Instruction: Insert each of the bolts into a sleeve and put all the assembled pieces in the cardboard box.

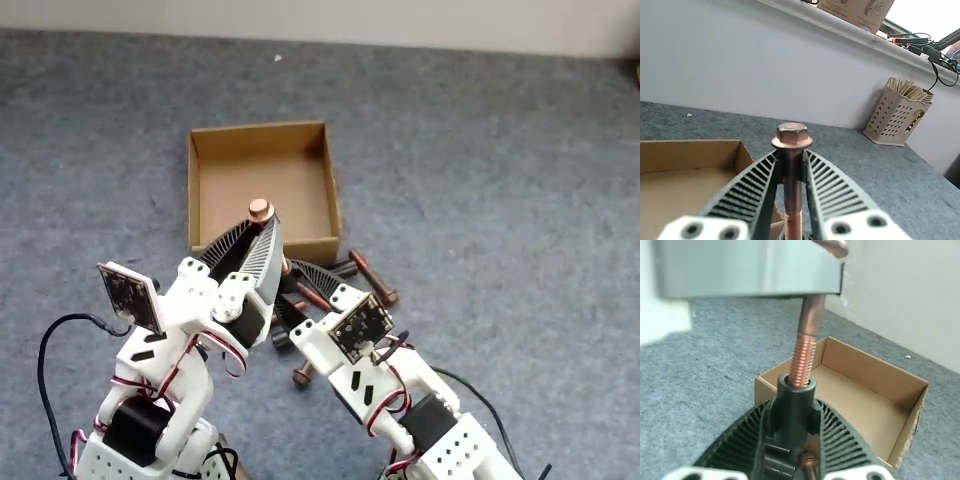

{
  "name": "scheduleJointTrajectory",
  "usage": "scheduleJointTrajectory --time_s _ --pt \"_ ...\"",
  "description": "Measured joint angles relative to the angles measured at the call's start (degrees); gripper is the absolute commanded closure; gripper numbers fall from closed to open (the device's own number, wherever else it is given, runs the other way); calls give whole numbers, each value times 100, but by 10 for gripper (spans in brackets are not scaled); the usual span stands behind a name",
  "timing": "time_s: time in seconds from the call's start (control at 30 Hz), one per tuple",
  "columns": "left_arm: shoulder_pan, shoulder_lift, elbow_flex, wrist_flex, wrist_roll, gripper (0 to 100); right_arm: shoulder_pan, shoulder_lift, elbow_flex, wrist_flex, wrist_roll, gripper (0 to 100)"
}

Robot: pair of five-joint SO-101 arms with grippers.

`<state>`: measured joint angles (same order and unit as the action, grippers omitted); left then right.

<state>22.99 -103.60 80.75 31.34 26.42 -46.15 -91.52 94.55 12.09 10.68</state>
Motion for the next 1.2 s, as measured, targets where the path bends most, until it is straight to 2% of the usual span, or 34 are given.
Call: scheduleJointTrajectory --time_s 0.27,0.43,0.57,0.87,0.93,1.1,1.2 --pt "0 0 0 237 -26 994 -18 9 18 9 0 994" --pt "53 -53 0 703 -730 994 -26 26 18 18 9 994" --pt "62 -53 -9 1037 -870 994 -9 26 18 18 0 994" --pt "756 -9 9 1670 -941 989 220 18 18 18 9 994" --pt "782 -35 9 1653 -941 945 334 18 9 18 18 994" --pt "809 -44 0 1855 -941 695 422 18 18 18 18 994" --pt "826 -62 -26 2163 -941 646 501 26 18 18 18 994"
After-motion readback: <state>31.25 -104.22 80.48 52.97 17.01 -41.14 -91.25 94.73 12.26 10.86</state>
